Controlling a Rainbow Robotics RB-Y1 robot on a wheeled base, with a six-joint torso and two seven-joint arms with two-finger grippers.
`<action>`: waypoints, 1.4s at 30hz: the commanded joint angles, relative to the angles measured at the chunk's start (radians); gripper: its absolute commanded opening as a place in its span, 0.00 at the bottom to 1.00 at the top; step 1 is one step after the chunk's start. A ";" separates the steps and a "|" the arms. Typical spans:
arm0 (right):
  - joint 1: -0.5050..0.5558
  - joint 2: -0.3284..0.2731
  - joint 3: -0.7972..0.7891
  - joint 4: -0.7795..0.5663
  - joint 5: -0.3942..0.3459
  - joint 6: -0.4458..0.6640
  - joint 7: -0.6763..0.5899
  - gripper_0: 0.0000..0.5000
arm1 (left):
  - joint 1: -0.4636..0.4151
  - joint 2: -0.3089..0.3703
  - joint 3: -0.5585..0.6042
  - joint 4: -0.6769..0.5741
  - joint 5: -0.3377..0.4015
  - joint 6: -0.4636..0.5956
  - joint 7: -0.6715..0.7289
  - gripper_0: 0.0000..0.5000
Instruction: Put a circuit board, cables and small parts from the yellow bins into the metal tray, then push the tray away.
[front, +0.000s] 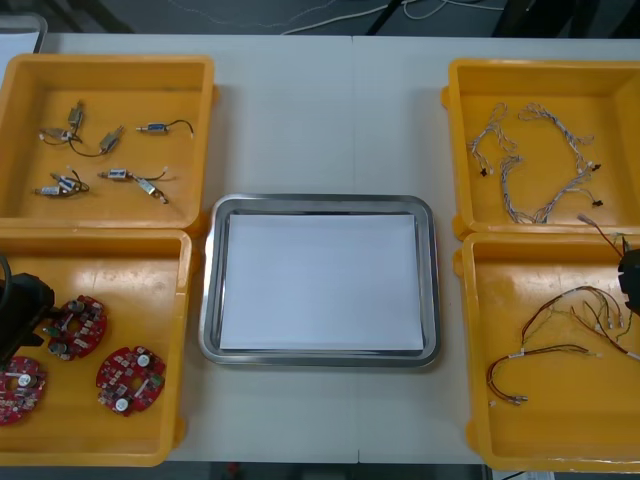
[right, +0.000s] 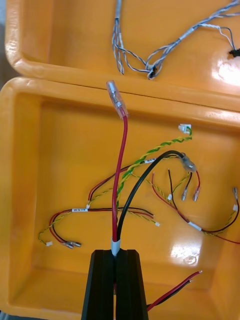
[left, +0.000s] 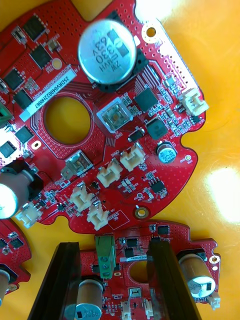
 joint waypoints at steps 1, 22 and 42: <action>-0.041 -0.043 -0.014 -0.026 -0.026 0.007 0.070 0.00 | 0.035 -0.023 0.016 -0.007 -0.013 0.000 -0.049 0.73; -0.154 -0.084 0.156 -0.026 -0.051 0.007 0.122 0.00 | 0.042 -0.041 0.018 -0.007 -0.030 0.001 -0.061 0.01; -0.171 -0.083 0.221 -0.026 -0.054 0.007 0.119 0.00 | 0.015 0.069 0.090 -0.113 0.096 0.122 -0.061 0.00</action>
